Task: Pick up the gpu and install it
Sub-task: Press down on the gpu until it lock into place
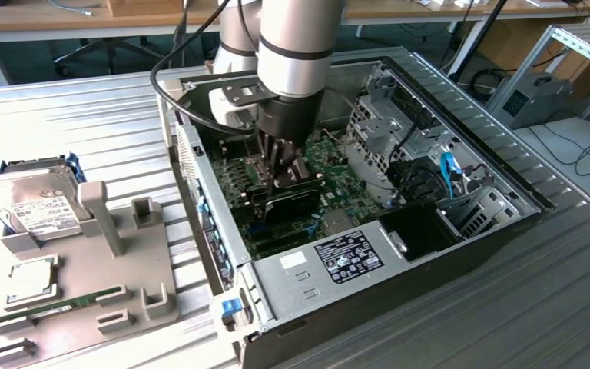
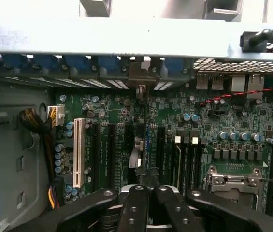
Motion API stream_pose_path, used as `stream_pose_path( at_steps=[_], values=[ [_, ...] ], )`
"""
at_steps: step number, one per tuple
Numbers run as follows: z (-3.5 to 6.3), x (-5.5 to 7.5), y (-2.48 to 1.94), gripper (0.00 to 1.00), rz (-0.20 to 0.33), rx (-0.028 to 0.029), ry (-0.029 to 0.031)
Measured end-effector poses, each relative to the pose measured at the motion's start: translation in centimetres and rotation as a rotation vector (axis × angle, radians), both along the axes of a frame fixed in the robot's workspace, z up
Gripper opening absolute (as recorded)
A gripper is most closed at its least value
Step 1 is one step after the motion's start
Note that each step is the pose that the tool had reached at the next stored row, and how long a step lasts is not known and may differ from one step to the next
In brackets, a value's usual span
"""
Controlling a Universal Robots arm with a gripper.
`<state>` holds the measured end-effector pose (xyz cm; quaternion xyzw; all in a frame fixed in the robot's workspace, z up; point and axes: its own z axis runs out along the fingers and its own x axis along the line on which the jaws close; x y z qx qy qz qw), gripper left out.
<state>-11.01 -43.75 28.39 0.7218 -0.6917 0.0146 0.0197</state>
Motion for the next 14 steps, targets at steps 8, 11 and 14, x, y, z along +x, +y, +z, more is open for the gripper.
stream_pose_path(
  at_steps=[8, 11, 14],
  values=[
    [0.44, 2.2, 0.00, 0.11, 0.000, -0.0003, 0.0073],
    [0.55, 2.2, 0.00, 0.11, 0.000, -0.0002, 0.0073],
    [0.55, 2.2, 0.00, 0.11, 0.000, -0.0002, 0.0073]
  ],
)
